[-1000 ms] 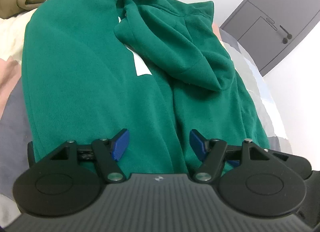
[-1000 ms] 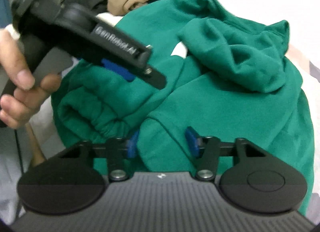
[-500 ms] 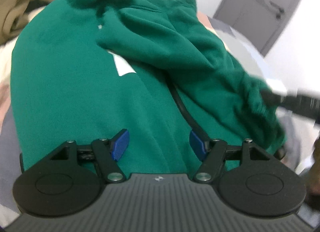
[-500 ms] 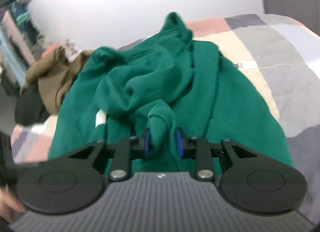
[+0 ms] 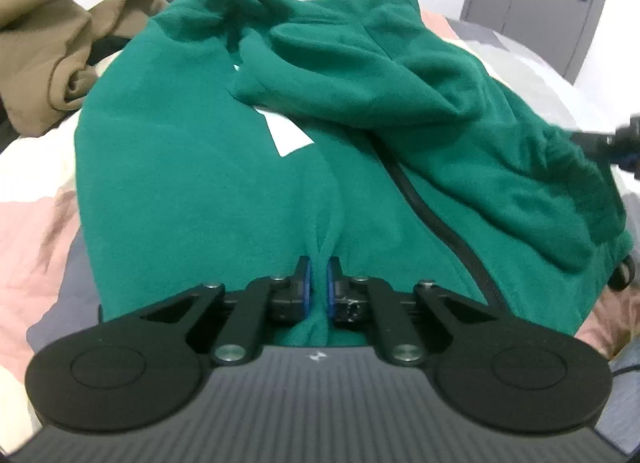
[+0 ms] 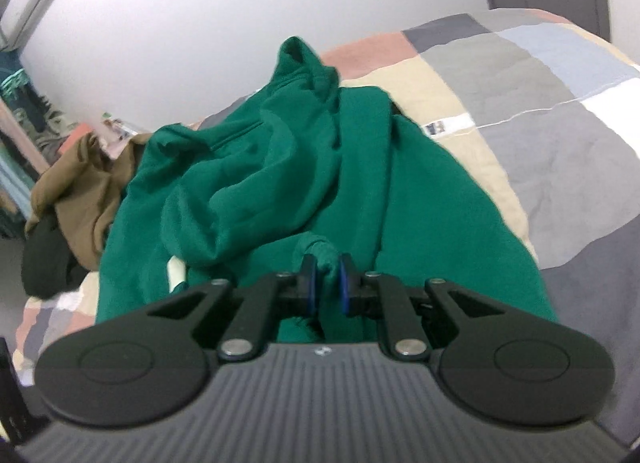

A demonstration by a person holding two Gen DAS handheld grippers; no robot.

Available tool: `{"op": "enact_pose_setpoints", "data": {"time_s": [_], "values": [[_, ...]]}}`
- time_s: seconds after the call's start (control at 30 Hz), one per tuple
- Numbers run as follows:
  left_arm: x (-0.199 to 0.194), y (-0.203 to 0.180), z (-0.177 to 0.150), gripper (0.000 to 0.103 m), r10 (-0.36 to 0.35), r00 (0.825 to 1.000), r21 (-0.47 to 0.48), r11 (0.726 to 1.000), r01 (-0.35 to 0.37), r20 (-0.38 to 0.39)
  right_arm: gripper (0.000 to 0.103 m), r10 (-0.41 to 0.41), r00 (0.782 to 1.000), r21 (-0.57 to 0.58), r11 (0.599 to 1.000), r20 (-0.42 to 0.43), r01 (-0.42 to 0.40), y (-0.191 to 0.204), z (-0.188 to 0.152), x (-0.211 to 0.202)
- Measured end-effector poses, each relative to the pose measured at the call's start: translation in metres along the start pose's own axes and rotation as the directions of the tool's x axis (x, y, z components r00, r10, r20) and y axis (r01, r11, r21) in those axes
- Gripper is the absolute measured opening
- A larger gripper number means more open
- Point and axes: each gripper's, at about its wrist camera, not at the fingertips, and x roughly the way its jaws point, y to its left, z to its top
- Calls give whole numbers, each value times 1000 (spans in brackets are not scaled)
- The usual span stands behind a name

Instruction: Fold large clothes

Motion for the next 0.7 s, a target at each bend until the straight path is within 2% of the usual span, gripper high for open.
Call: {"op": "enact_pose_setpoints", "data": {"time_s": [0.07, 0.13, 0.17, 0.2, 0.23, 0.27, 0.33, 0.47, 0.53, 0.63, 0.67, 0.7], "values": [[-7, 3, 1, 8, -3, 1000, -26, 1000, 4, 15, 17, -2, 1000, -10, 1000, 1, 2, 3, -1, -2], [-13, 5, 1, 8, -8, 999, -51, 999, 10, 31, 28, 6, 1000, -1, 1000, 3, -6, 3, -1, -3], [-16, 7, 2, 8, -10, 999, -68, 998, 12, 37, 45, 14, 1000, 13, 1000, 0, -14, 2, -2, -4], [-19, 10, 2, 8, -11, 999, -86, 996, 15, 43, 70, 21, 1000, 26, 999, -4, -21, 1, -2, -3], [-21, 13, 3, 8, -12, 999, -101, 995, 17, 47, 82, 38, 999, 45, 998, -10, -37, -1, -3, -2], [-22, 16, 3, 8, -11, 999, -114, 993, 17, 51, 88, 56, 998, 57, 997, -13, -55, -2, -3, -2], [-25, 20, 4, 8, -8, 998, -133, 991, 17, 67, 86, 79, 996, 53, 996, -30, -78, 1, -5, 1], [-29, 28, 7, 8, 18, 994, -163, 987, -1, 105, 86, 70, 993, -24, 997, -90, -73, 15, -11, 14], [-28, 31, 8, 8, 21, 994, -186, 983, -1, 106, 86, 9, 990, -114, 993, -141, -26, 28, -17, 26], [-26, 36, 7, 8, 34, 994, -208, 978, -12, 105, 86, -101, 975, -272, 961, -196, 45, 47, -30, 46], [-26, 37, 7, 8, 37, 994, -219, 976, -13, 104, 82, -131, 973, -310, 948, -189, 68, 52, -34, 51], [-26, 39, 6, 8, 39, 994, -230, 973, -14, 105, 65, -153, 972, -329, 940, -179, 88, 54, -35, 53]]}}
